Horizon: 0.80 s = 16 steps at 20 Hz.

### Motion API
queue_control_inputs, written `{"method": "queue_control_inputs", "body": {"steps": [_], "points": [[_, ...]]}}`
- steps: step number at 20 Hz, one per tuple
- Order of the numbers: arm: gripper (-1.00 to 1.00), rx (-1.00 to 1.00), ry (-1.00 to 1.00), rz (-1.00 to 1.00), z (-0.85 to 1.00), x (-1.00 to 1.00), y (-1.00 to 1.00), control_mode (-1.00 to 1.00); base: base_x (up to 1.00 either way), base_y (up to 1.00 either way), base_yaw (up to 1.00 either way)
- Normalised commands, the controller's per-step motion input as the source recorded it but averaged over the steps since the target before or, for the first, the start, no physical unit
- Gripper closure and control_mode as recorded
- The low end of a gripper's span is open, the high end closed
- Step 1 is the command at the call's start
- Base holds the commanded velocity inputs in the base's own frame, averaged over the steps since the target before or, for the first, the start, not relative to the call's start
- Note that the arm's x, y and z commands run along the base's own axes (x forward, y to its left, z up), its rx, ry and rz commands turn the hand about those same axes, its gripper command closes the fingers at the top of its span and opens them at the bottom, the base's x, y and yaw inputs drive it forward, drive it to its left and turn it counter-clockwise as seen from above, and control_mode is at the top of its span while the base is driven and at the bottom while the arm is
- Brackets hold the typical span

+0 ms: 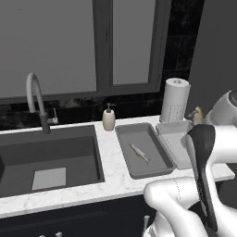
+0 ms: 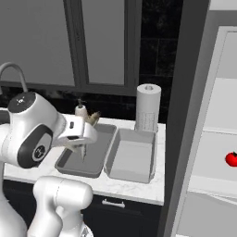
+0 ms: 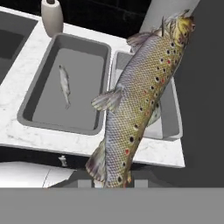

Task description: Place one tomato and one fish in each tupperware on the nearby counter, to pack two identical lunches.

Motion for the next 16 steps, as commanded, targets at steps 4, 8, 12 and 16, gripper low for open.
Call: {"method": "queue_control_inputs", "body": {"steps": [4,8,12,16], "points": [[1.00,-0.14,0.06,0.00,-0.48,0.64,-0.16,-1.00,0.00,0.00,0.00],[1.00,-0.08,0.11,0.00,-0.36,0.58,-0.31,-1.00,0.00,0.00,0.00],[1.00,0.00,0.06,0.00,-0.23,0.34,-0.42,-1.00,0.00,0.00,0.00],[1.00,0.00,0.07,0.01,-0.39,0.36,-0.36,-1.00,0.00,0.00,0.00]]}}
